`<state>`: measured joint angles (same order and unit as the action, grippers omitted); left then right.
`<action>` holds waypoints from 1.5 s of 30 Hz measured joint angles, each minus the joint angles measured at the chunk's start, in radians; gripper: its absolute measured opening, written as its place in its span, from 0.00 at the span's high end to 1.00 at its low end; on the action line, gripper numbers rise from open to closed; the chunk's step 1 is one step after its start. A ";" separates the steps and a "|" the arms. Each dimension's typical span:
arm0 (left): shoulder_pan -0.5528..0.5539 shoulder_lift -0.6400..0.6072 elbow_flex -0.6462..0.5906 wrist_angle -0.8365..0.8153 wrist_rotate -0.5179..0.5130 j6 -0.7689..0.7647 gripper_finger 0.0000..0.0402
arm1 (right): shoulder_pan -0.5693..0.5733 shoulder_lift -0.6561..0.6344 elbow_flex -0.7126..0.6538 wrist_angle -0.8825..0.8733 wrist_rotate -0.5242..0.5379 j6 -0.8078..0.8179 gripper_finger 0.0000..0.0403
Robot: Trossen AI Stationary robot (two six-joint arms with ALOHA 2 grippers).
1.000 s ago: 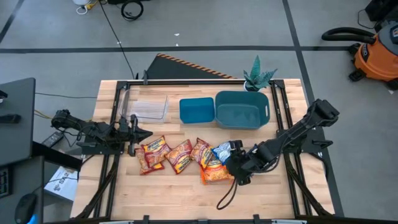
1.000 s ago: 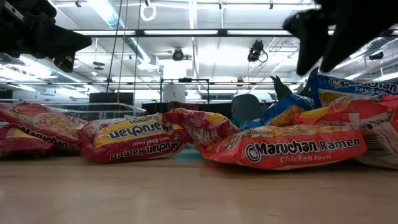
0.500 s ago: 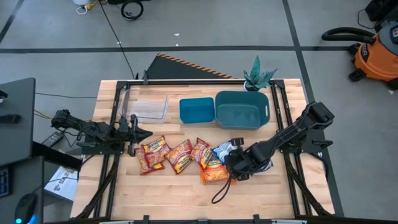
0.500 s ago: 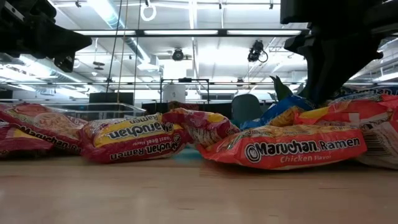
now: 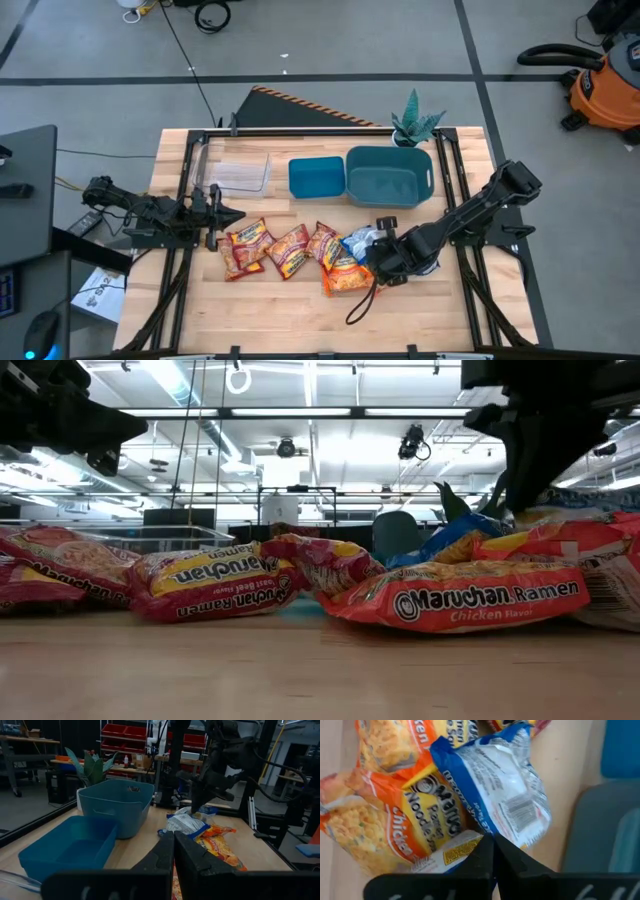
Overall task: Sort Maruchan noodles
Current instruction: Put the blue noodle pack into the green bin
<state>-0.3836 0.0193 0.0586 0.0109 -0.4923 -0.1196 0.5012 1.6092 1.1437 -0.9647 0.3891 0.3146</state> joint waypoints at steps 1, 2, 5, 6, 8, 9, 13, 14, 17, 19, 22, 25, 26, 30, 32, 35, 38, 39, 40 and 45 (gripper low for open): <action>0.000 0.000 0.000 0.000 0.000 0.000 0.96 | 0.000 -0.007 0.009 -0.017 0.012 0.000 0.99; 0.000 0.000 0.000 0.000 0.000 0.000 0.96 | 0.000 -0.016 0.019 -0.033 0.027 0.000 0.99; 0.000 0.000 0.000 0.000 0.000 0.000 0.96 | 0.000 -0.048 0.056 -0.079 0.079 0.000 0.98; 0.000 0.000 0.000 0.000 0.000 0.000 0.96 | -0.001 -0.060 0.066 -0.091 0.100 0.000 0.98; 0.000 0.000 0.000 0.000 0.000 0.000 0.96 | -0.002 -0.088 0.083 -0.125 0.136 0.000 0.98; 0.000 0.000 0.000 0.000 0.000 0.000 0.96 | -0.003 -0.102 0.090 -0.137 0.151 0.000 0.98; 0.000 0.000 0.000 0.000 0.000 0.000 0.96 | -0.014 -0.172 0.110 -0.173 0.210 -0.005 0.98; 0.000 0.000 0.000 0.000 0.000 0.000 0.96 | -0.018 -0.191 0.113 -0.173 0.225 -0.009 0.98; 0.000 0.000 0.000 0.000 0.000 0.000 0.96 | -0.035 -0.251 0.113 -0.175 0.275 -0.030 0.98; 0.000 0.000 0.000 0.000 0.000 0.000 0.96 | -0.050 -0.286 0.113 -0.174 0.319 -0.046 0.98; 0.000 0.000 0.000 0.000 0.000 0.000 0.96 | -0.079 -0.334 0.113 -0.173 0.400 -0.072 0.97; 0.000 0.000 0.000 0.000 0.000 0.000 0.96 | -0.115 -0.371 0.113 -0.164 0.454 -0.107 0.97; 0.000 0.000 0.000 0.000 0.000 0.000 0.96 | -0.130 -0.380 0.113 -0.161 0.463 -0.121 0.97; 0.000 0.000 0.000 0.000 0.000 0.000 0.96 | -0.201 -0.409 0.113 -0.160 0.477 -0.184 0.97; 0.000 0.000 0.000 0.000 0.000 0.000 0.96 | -0.243 -0.420 0.113 -0.161 0.478 -0.214 0.97; 0.000 0.000 0.000 0.000 0.000 0.000 0.96 | -0.317 -0.436 0.102 -0.165 0.476 -0.252 0.97; 0.000 0.000 0.000 0.000 0.000 0.000 0.96 | -0.397 -0.457 0.060 -0.166 0.437 -0.280 0.97; 0.000 0.000 0.000 0.000 0.000 0.000 0.96 | -0.423 -0.465 0.040 -0.167 0.423 -0.288 0.97; 0.000 0.000 0.000 0.000 0.000 0.000 0.96 | -0.450 -0.473 0.019 -0.168 0.414 -0.292 0.97; 0.000 0.000 0.000 0.000 0.000 0.000 0.96 | -0.578 -0.503 -0.091 -0.142 0.338 -0.320 0.97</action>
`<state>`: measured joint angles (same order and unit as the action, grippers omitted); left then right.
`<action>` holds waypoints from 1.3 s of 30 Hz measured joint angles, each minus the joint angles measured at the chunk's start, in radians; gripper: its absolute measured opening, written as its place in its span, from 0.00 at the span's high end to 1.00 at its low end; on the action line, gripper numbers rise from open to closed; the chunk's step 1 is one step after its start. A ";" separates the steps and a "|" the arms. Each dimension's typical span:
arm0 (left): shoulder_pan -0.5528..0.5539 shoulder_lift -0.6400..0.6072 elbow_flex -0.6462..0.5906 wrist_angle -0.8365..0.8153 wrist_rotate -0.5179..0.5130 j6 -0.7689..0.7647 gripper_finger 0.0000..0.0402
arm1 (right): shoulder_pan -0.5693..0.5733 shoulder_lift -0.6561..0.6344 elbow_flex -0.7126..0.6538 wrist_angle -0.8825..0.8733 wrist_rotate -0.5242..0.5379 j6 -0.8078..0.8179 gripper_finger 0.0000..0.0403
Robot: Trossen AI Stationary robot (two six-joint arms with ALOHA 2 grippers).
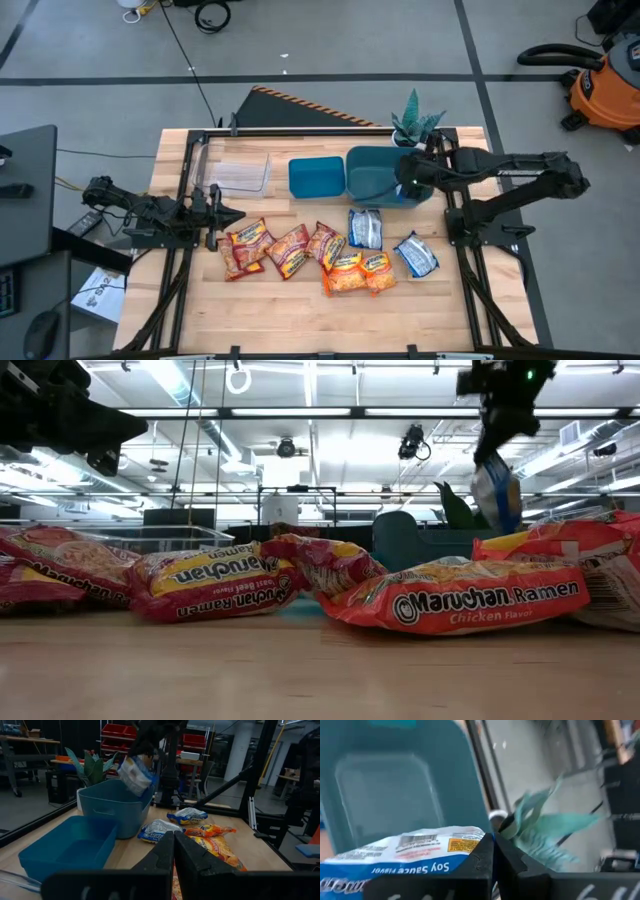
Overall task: Sort Maruchan noodles
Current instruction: Put the blue noodle pack into the green bin
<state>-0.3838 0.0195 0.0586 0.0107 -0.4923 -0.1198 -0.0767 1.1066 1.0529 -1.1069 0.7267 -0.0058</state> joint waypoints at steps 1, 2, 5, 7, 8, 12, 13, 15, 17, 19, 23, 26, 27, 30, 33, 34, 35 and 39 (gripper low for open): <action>0.000 0.000 0.000 0.000 0.000 0.000 0.96 | -0.023 -0.002 -0.020 0.008 -0.023 -0.006 0.97; 0.000 0.000 0.000 0.000 0.000 0.000 0.96 | -0.044 -0.003 -0.039 0.015 -0.049 -0.013 0.97; 0.000 0.000 0.000 0.000 0.000 0.000 0.96 | -0.102 0.001 -0.103 0.058 -0.118 -0.039 0.97; 0.000 0.000 0.000 0.000 0.000 0.000 0.96 | -0.135 0.006 -0.150 0.104 -0.160 -0.065 0.97; 0.000 0.000 0.000 0.000 0.000 0.000 0.96 | -0.149 0.008 -0.173 0.128 -0.180 -0.081 0.97; 0.000 0.000 0.000 0.000 0.000 0.000 0.96 | -0.186 0.014 -0.243 0.231 -0.229 -0.117 0.97; 0.000 0.000 0.000 0.000 0.000 0.000 0.96 | -0.192 0.014 -0.253 0.254 -0.241 -0.120 0.97; 0.000 0.000 0.000 0.000 0.000 0.000 0.96 | -0.201 0.014 -0.258 0.288 -0.282 -0.122 0.96; 0.000 0.000 0.000 0.000 0.000 0.000 0.96 | -0.207 0.014 -0.257 0.310 -0.329 -0.122 0.93; 0.000 0.000 0.000 0.000 0.000 0.000 0.96 | -0.208 0.014 -0.247 0.330 -0.372 -0.122 0.90; 0.000 0.000 0.000 0.000 0.000 0.000 0.96 | -0.202 0.014 -0.206 0.331 -0.443 -0.121 0.81; 0.000 0.000 0.000 0.000 0.000 0.000 0.96 | -0.185 0.014 -0.170 0.330 -0.503 -0.116 0.74; 0.000 0.000 0.000 0.000 0.000 0.000 0.96 | -0.177 0.014 -0.163 0.330 -0.533 -0.106 0.72; 0.000 0.000 0.000 0.000 0.000 0.000 0.96 | -0.137 0.014 -0.154 0.331 -0.638 -0.068 0.68; 0.000 0.000 0.000 0.000 0.000 0.000 0.96 | -0.077 0.014 -0.154 0.317 -0.670 -0.001 0.65; 0.000 0.000 0.000 0.000 0.000 0.000 0.96 | -0.052 0.014 -0.154 0.312 -0.670 0.022 0.65; 0.000 0.000 0.000 0.000 0.000 0.000 0.96 | -0.024 0.014 -0.154 0.306 -0.670 0.043 0.65; 0.000 0.000 0.000 0.000 0.000 0.000 0.96 | 0.111 0.014 -0.161 0.296 -0.666 0.145 0.65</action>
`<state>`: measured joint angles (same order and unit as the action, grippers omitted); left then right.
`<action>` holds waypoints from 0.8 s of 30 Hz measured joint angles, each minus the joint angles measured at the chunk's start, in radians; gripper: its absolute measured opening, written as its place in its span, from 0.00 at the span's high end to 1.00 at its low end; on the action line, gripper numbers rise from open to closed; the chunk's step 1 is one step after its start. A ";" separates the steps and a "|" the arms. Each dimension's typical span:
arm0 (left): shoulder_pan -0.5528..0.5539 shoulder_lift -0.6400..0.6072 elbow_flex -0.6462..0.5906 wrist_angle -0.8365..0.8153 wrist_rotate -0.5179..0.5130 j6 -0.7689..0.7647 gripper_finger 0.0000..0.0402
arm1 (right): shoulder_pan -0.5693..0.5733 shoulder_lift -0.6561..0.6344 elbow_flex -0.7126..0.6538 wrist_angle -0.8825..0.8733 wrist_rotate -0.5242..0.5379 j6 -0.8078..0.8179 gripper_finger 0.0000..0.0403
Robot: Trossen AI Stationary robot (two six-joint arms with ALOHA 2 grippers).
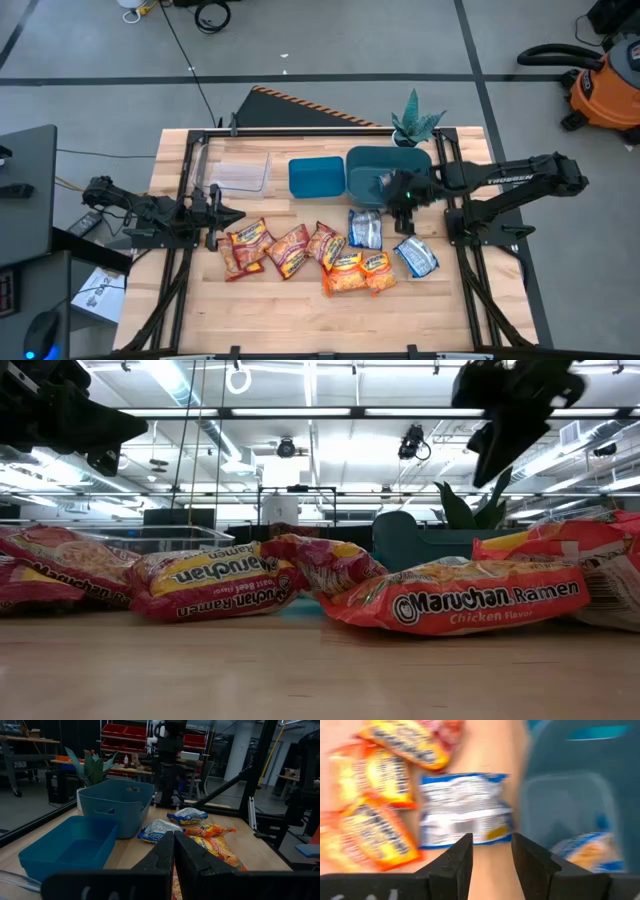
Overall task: Sort Maruchan noodles
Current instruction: Put the blue noodle pack into the green bin
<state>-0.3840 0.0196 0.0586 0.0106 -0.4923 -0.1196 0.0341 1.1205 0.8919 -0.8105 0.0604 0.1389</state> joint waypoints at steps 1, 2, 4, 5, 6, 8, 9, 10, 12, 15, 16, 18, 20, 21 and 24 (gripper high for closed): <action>0.000 0.000 0.000 0.000 0.000 0.000 0.96 | 0.037 0.004 -0.006 0.000 0.012 0.032 0.65; 0.000 0.000 0.000 0.000 0.000 0.000 0.96 | 0.073 0.012 -0.013 -0.001 0.028 0.064 0.65; 0.000 0.000 0.000 0.000 0.000 0.000 0.96 | 0.145 0.038 -0.026 -0.005 0.053 0.124 0.65; 0.000 0.000 0.000 0.000 0.000 0.000 0.96 | 0.178 0.055 -0.031 -0.009 0.055 0.153 0.65; 0.000 0.000 0.000 0.000 0.000 0.000 0.96 | 0.207 0.075 -0.035 -0.010 0.057 0.181 0.65; 0.000 0.000 0.000 0.000 0.000 0.000 0.96 | 0.260 0.122 -0.036 -0.013 0.057 0.230 0.65; 0.000 0.000 0.000 0.000 0.000 0.000 0.96 | 0.284 0.147 -0.037 -0.014 0.057 0.250 0.65; 0.000 0.000 0.000 0.000 0.000 0.000 0.96 | 0.305 0.172 -0.036 -0.014 0.057 0.261 0.65; 0.000 0.000 0.000 0.000 0.000 0.000 0.96 | 0.342 0.219 -0.037 -0.015 0.047 0.277 0.65; 0.000 0.000 0.000 0.000 0.000 0.000 0.96 | 0.382 0.284 -0.036 -0.019 0.040 0.280 0.65; 0.000 0.000 0.000 0.000 0.000 0.000 0.96 | 0.392 0.307 -0.029 -0.032 0.039 0.280 0.65; 0.000 0.000 0.000 0.000 0.000 0.000 0.96 | 0.405 0.345 -0.012 -0.052 0.040 0.279 0.64; 0.000 0.000 0.000 0.000 0.000 0.000 0.96 | 0.414 0.380 0.005 -0.066 0.049 0.278 0.62; 0.000 0.000 0.000 0.000 0.000 0.000 0.96 | 0.416 0.395 0.012 -0.068 0.051 0.278 0.60; 0.000 0.000 0.000 0.000 0.000 0.000 0.96 | 0.418 0.433 0.029 -0.068 0.064 0.279 0.54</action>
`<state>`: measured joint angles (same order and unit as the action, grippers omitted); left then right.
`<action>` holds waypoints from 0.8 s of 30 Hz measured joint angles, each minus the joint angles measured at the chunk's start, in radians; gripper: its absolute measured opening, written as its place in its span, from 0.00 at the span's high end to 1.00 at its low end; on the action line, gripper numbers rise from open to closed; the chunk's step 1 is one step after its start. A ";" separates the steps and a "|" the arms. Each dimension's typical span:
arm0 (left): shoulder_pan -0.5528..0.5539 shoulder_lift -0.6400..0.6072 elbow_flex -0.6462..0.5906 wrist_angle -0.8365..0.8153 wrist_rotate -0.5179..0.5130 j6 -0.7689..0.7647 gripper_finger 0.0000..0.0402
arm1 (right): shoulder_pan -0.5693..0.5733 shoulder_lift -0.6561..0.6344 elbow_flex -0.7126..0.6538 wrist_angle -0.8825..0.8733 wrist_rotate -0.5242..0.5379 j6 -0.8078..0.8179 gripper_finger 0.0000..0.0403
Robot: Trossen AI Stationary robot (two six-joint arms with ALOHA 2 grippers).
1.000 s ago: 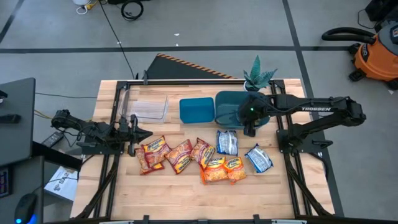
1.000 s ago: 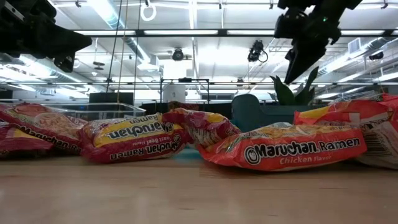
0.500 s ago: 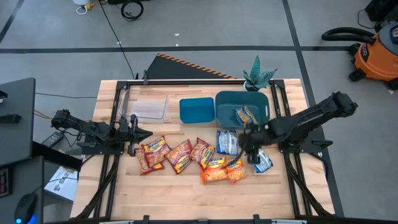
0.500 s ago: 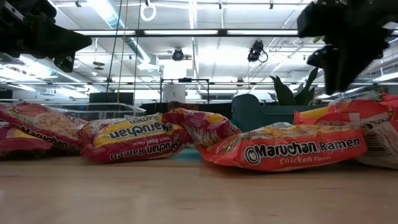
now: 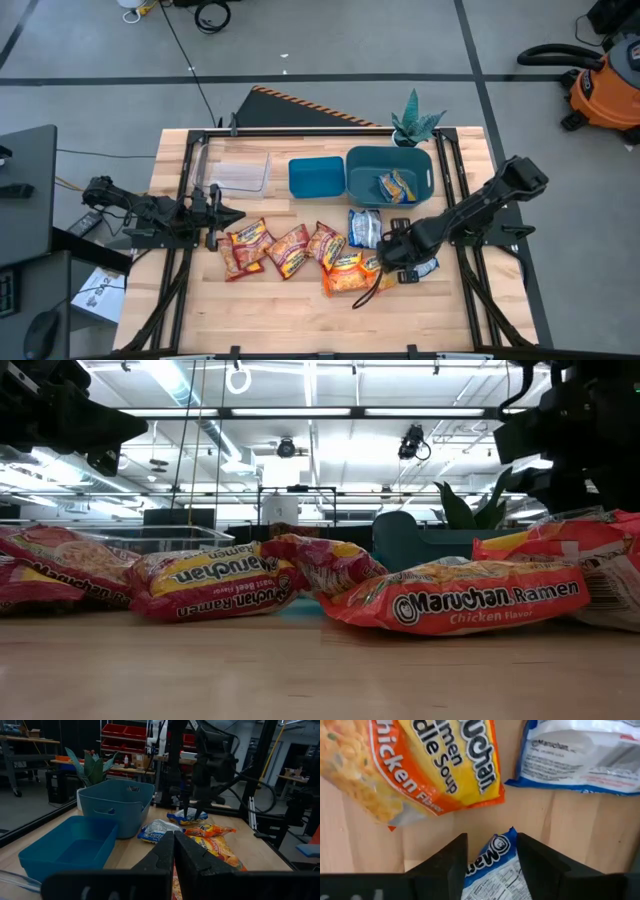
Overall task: Sort Maruchan noodles
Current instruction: Put the blue noodle pack into the green bin
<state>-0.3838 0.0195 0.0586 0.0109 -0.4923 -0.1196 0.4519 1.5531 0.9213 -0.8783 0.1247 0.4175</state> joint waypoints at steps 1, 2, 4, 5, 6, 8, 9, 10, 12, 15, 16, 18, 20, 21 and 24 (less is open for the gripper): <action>0.000 0.000 0.000 0.000 0.000 0.000 0.96 | 0.000 0.009 0.004 -0.003 0.013 0.005 0.52; 0.000 0.000 0.000 0.000 0.000 0.000 0.96 | 0.000 0.019 0.009 -0.013 0.027 0.015 0.50; 0.000 0.000 0.000 0.000 0.000 0.000 0.96 | -0.001 0.032 0.012 -0.046 0.059 0.037 0.47; 0.000 0.000 0.000 0.000 0.000 0.000 0.96 | -0.002 0.034 0.012 -0.061 0.073 0.045 0.46; 0.000 0.000 0.000 0.000 0.000 0.000 0.96 | -0.002 0.034 0.012 -0.072 0.085 0.052 0.45; 0.000 0.000 0.000 0.000 0.000 0.000 0.96 | -0.003 0.032 0.012 -0.085 0.098 0.057 0.45; 0.000 0.000 0.000 0.000 0.000 0.000 0.96 | -0.003 0.032 0.012 -0.085 0.098 0.056 0.45; 0.000 0.000 0.000 0.000 0.000 0.000 0.96 | -0.003 0.031 0.012 -0.084 0.097 0.056 0.46; 0.000 0.000 0.000 0.000 0.000 0.000 0.96 | -0.003 0.033 0.012 -0.083 0.091 0.055 0.48; 0.000 0.000 0.000 0.000 0.000 0.000 0.96 | -0.003 0.044 0.012 -0.082 0.082 0.052 0.52; 0.000 0.000 0.000 0.000 0.000 0.000 0.96 | -0.003 0.048 0.012 -0.082 0.080 0.047 0.54; 0.000 0.000 0.000 0.000 0.000 0.000 0.96 | -0.003 0.060 0.012 -0.079 0.072 0.033 0.58; 0.000 0.000 0.000 0.000 0.000 0.000 0.96 | -0.003 0.069 0.010 -0.077 0.065 0.025 0.62; 0.000 0.000 0.000 0.000 0.000 0.000 0.96 | -0.003 0.073 0.009 -0.075 0.065 0.021 0.64; 0.000 0.000 0.000 0.000 0.000 0.000 0.96 | -0.003 0.078 0.007 -0.073 0.065 0.001 0.72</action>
<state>-0.3838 0.0195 0.0586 0.0111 -0.4921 -0.1198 0.4492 1.6308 0.9283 -0.9517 0.1898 0.4187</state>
